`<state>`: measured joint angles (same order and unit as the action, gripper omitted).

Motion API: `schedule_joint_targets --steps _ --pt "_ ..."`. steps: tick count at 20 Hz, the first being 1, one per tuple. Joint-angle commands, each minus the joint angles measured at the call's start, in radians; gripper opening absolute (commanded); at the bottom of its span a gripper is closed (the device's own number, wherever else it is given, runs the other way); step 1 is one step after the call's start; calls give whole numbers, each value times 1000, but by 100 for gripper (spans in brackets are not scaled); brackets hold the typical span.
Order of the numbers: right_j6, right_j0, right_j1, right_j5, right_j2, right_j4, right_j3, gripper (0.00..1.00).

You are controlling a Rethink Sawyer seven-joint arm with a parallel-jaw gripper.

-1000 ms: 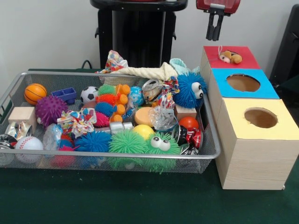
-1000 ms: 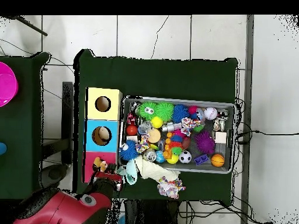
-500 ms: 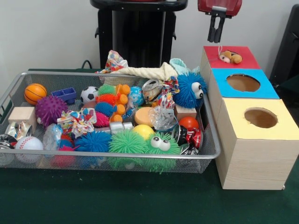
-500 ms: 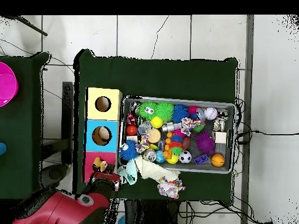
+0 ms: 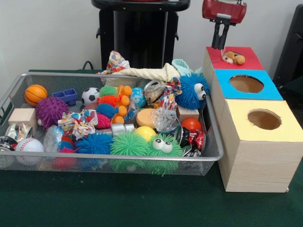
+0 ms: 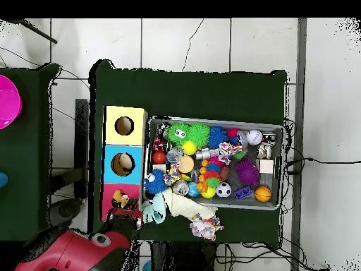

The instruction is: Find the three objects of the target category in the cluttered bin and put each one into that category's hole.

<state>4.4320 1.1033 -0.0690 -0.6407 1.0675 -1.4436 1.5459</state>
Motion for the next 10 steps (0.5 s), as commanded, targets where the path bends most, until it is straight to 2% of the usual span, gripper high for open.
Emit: schedule_joint_targets --steps 1,10 --pt "292 -20 -47 -40 -101 86 -135 0" --pt "306 -34 -41 -92 -83 134 -124 0"
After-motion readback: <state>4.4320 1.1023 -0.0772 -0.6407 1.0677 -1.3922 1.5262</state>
